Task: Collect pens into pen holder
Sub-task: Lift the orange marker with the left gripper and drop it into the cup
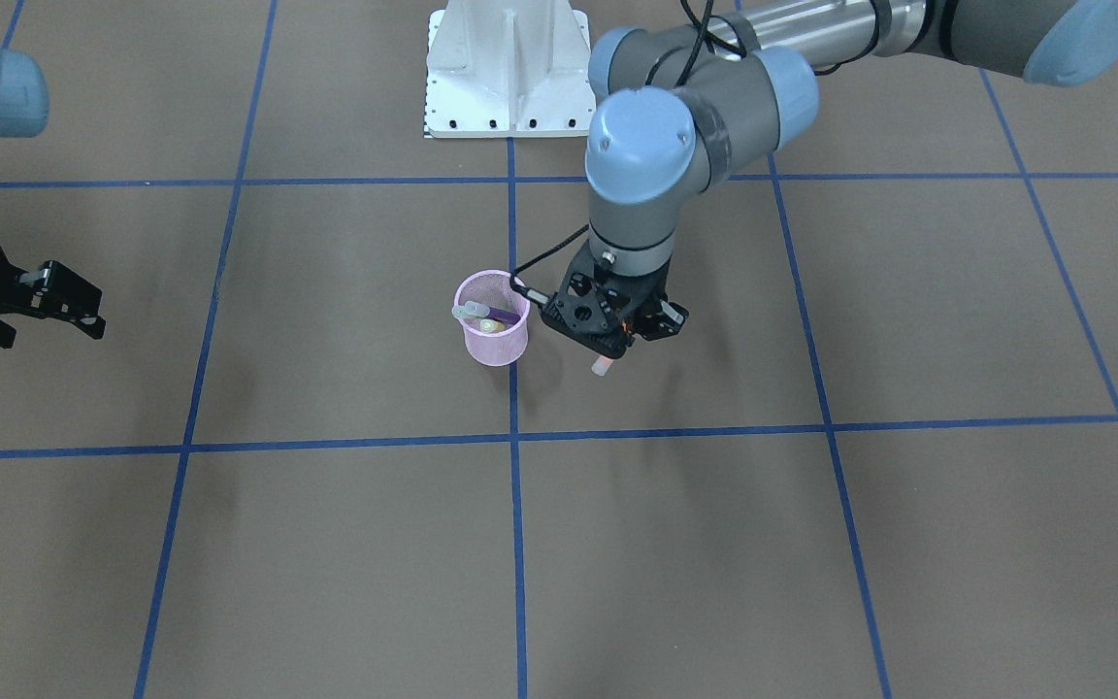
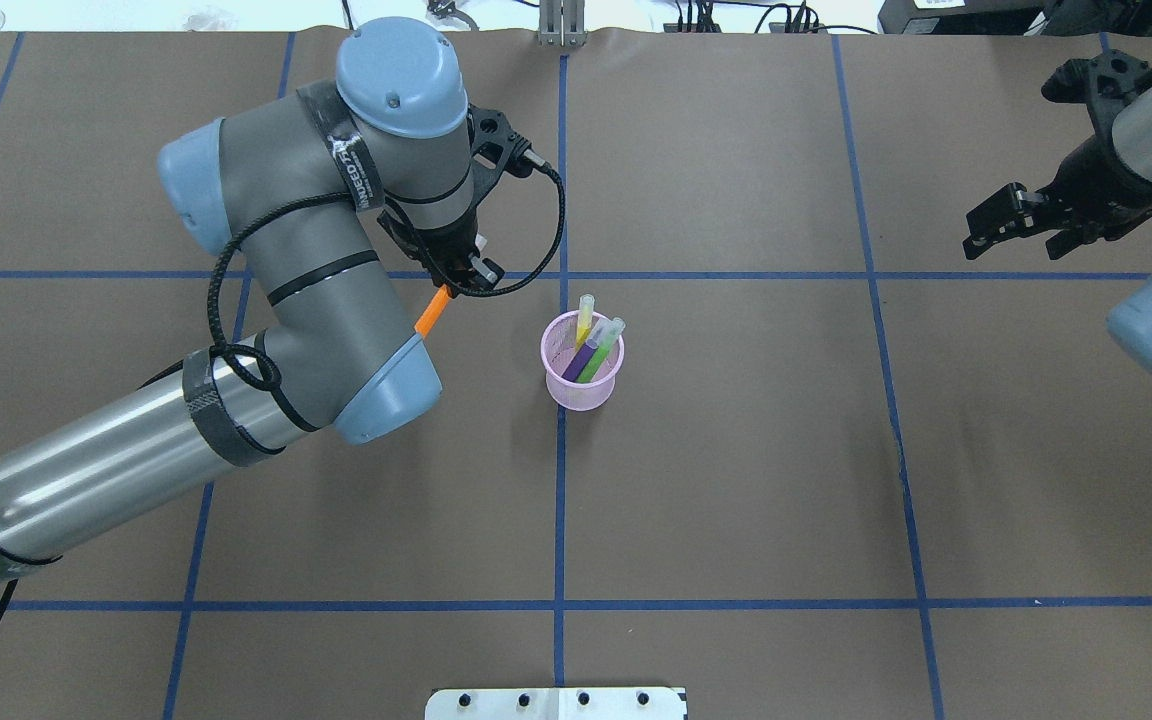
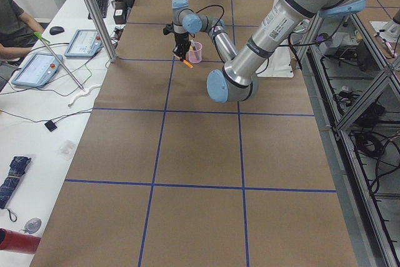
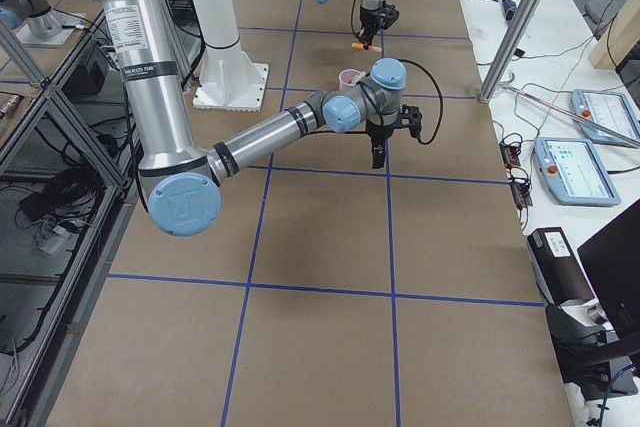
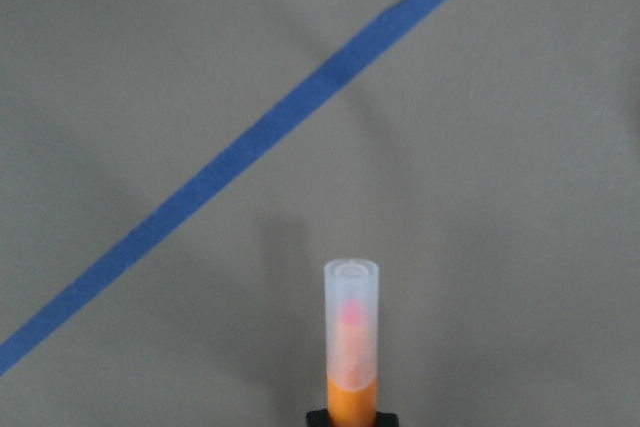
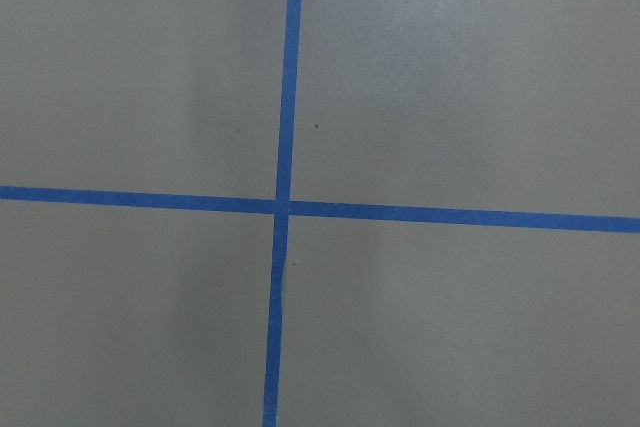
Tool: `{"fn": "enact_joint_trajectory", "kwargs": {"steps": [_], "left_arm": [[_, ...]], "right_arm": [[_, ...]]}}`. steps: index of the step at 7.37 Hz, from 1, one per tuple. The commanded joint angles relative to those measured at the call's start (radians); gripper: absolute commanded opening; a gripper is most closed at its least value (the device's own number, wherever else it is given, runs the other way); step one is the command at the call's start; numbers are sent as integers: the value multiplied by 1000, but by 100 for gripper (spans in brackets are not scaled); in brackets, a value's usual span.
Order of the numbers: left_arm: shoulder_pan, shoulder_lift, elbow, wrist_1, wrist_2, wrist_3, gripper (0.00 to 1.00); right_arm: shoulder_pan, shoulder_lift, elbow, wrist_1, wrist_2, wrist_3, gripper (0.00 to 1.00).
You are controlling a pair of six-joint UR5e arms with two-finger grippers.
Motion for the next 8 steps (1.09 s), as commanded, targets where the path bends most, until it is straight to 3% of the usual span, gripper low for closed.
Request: {"fn": "enact_joint_trajectory", "kwargs": {"steps": [1, 2, 3, 4, 8], "left_arm": [[8, 34, -97, -254, 95, -132, 0], [62, 82, -93, -427, 161, -214, 0], [98, 88, -85, -537, 287, -238, 0], [107, 91, -76, -592, 312, -299, 0], [219, 113, -60, -599, 366, -332, 0]], "right_arm": [[6, 1, 0, 1, -1, 5, 98], [11, 3, 0, 1, -1, 5, 98], [11, 4, 0, 1, -1, 7, 98], [11, 4, 0, 1, -1, 8, 98], [9, 6, -1, 1, -3, 10, 98]]}}
